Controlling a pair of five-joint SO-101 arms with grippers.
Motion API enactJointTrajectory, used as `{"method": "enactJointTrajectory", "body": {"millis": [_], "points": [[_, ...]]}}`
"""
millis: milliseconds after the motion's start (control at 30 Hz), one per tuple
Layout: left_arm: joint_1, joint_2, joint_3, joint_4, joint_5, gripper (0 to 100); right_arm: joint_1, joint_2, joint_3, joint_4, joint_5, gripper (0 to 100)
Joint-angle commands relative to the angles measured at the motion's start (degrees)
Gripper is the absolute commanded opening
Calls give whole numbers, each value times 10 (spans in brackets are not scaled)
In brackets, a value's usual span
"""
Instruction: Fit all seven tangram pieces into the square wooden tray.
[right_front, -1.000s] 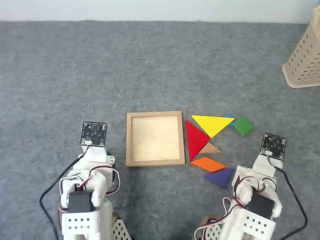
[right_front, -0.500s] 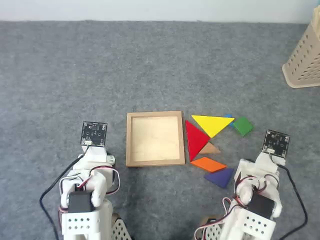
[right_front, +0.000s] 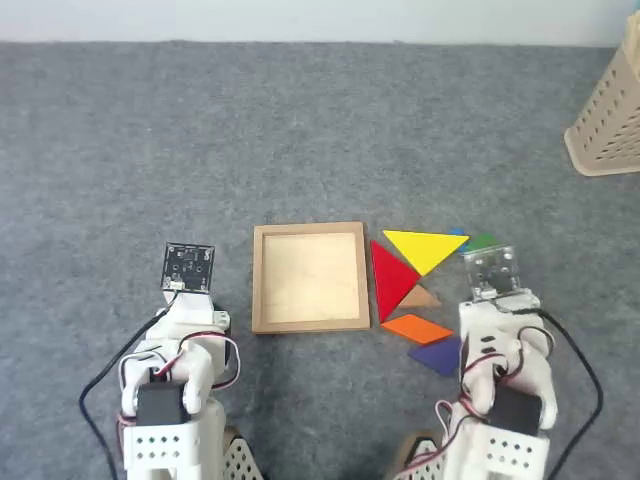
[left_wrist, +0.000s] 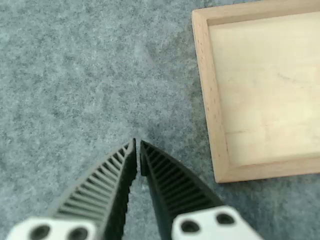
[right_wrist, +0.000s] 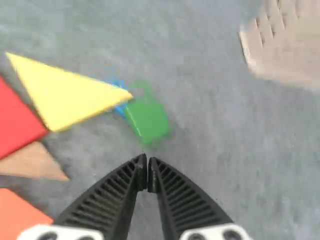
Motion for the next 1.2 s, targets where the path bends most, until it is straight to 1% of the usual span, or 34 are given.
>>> {"method": "enactJointTrajectory", "body": {"millis": [0, 67, 167, 300, 400, 533, 600, 667, 700, 767, 867, 967, 1100, 1167], "points": [[-1, -4, -3, 4, 5, 11, -65, 3, -91, 28, -36, 6], [-1, -4, -3, 4, 5, 11, -83, 39, -112, 25, -36, 6], [-1, -4, -3, 4, 5, 11, -113, 145, -156, 23, -35, 6], [-1, -4, -3, 4, 5, 11, -165, 338, -255, 29, -33, 6], [-1, -4, -3, 4, 5, 11, -205, 494, -340, 44, -8, 6], [-1, -4, -3, 4, 5, 11, -233, 679, -448, 52, -3, 10], [-1, -4, -3, 4, 5, 11, -235, 758, -499, 52, -2, 58], [-1, -4, -3, 4, 5, 11, -233, 827, -547, 52, 4, 147], [-1, -4, -3, 4, 5, 11, -232, 857, -566, 53, 20, 202], [-1, -4, -3, 4, 5, 11, -229, 907, -593, 56, 78, 298], [-1, -4, -3, 4, 5, 11, -227, 954, -607, 49, 159, 399], [-1, -4, -3, 4, 5, 11, -218, 969, -620, 36, 202, 431], [-1, -4, -3, 4, 5, 11, -202, 975, -629, -1, 260, 433], [-1, -4, -3, 4, 5, 11, -203, 975, -628, -13, 276, 433]]}}
